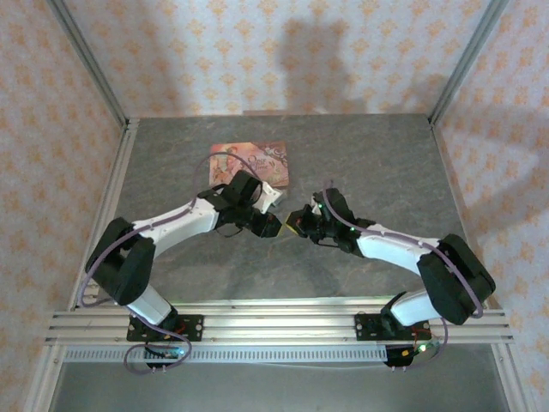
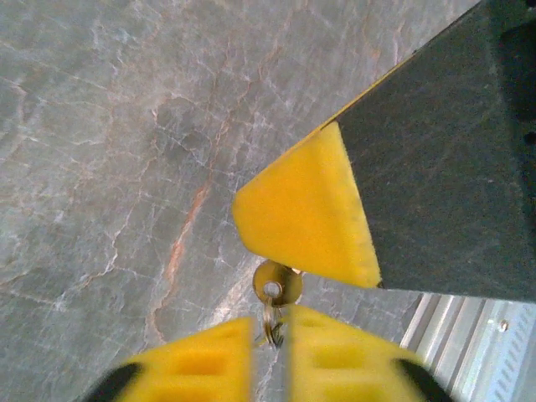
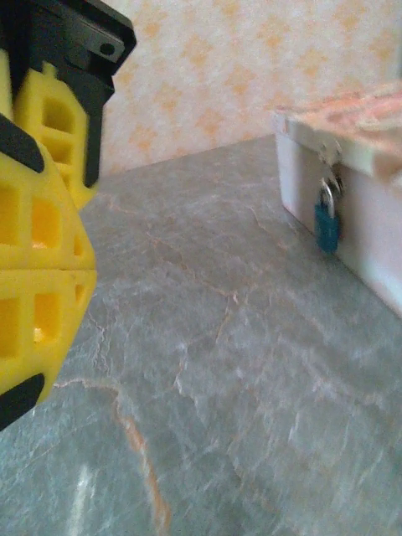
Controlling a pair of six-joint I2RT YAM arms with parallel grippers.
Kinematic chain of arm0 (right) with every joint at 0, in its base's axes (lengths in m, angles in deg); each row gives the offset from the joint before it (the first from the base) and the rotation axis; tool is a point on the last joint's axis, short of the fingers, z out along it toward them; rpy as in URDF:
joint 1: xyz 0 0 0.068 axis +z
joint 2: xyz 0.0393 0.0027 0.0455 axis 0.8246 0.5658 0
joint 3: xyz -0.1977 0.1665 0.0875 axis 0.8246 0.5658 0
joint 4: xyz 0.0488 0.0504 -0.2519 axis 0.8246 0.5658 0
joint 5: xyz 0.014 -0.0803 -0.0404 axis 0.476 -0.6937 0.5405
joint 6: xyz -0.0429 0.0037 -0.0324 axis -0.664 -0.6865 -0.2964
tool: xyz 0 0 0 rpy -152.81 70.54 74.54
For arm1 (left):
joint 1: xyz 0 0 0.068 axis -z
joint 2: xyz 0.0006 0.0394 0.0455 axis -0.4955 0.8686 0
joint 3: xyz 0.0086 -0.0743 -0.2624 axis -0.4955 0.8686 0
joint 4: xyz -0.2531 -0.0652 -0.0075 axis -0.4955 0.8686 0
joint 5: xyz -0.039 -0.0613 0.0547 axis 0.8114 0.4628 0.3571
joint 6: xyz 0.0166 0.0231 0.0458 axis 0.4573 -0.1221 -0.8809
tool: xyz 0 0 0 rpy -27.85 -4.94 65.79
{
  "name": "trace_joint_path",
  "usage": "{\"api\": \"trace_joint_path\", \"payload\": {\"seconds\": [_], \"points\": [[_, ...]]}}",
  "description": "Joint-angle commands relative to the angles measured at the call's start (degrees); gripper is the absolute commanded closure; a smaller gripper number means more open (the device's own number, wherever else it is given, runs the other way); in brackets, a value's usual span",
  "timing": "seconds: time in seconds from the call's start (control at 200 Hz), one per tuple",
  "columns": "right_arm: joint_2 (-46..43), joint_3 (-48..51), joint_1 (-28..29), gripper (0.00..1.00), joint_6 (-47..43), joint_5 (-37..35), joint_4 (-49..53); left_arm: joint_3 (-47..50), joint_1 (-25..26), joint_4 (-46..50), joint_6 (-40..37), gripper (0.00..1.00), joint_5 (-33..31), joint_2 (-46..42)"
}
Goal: Unlock a padlock with a key
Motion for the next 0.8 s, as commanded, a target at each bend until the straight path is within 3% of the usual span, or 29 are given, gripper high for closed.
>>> {"api": "trace_joint_path", "payload": {"seconds": [0.0, 0.075, 0.19, 0.37, 0.535, 0.796], "points": [[-2.66, -8.49, 0.34, 1.0, -15.4, 0.69, 11.45, 2.26, -1.96, -2.3, 2.01, 0.54, -1.81, -6.62], [-2.61, -13.75, 0.34, 1.0, -24.57, 0.8, 18.14, 3.87, -4.01, -2.84, 3.38, 0.43, -1.84, -10.79], [-2.12, -20.75, 0.36, 1.0, -36.53, 1.41, 25.92, 4.73, -7.47, -0.99, 7.12, 0.4, -4.9, -16.91], [2.68, -33.55, 0.34, 1.0, -51.56, 12.3, 37.29, 5.82, -11.77, 0.47, 7.79, 0.39, -0.02, -25.56], [4.74, -39.75, 0.34, 1.0, -56.34, 20.01, 40.29, 8.51, -15.65, -7.64, 11.42, 0.37, 11.4, -31.34], [5.57, -43.45, 0.34, 1.0, -53.56, 31.27, 37.69, 9.32, -16.29, -19.48, 17.55, 0.38, 21.51, -31.24]]}}
